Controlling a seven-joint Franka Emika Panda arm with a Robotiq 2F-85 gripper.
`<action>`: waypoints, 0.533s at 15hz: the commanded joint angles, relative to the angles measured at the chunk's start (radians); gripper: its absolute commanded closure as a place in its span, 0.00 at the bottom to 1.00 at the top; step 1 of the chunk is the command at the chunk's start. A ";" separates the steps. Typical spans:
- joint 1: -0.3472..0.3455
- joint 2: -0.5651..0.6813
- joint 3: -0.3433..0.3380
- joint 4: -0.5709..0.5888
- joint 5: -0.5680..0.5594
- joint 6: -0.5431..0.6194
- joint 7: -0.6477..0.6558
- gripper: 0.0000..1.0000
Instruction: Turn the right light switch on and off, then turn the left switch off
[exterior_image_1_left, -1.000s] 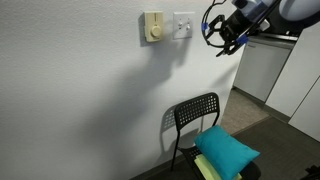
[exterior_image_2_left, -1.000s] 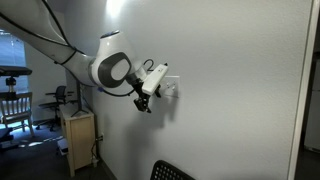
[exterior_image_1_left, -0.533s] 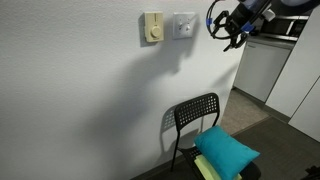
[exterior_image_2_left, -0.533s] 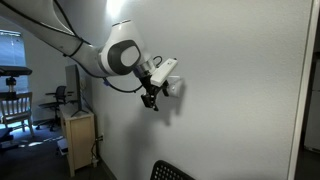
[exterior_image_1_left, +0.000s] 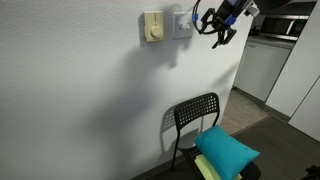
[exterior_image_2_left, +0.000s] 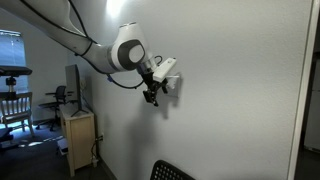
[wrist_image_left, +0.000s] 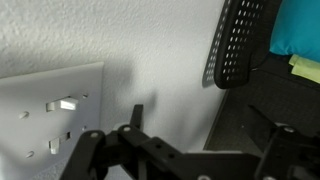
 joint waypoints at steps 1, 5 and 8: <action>-0.013 0.105 0.022 0.119 -0.046 -0.033 0.027 0.00; -0.012 0.173 0.037 0.210 -0.084 -0.053 0.049 0.00; -0.005 0.204 0.034 0.269 -0.146 -0.060 0.094 0.00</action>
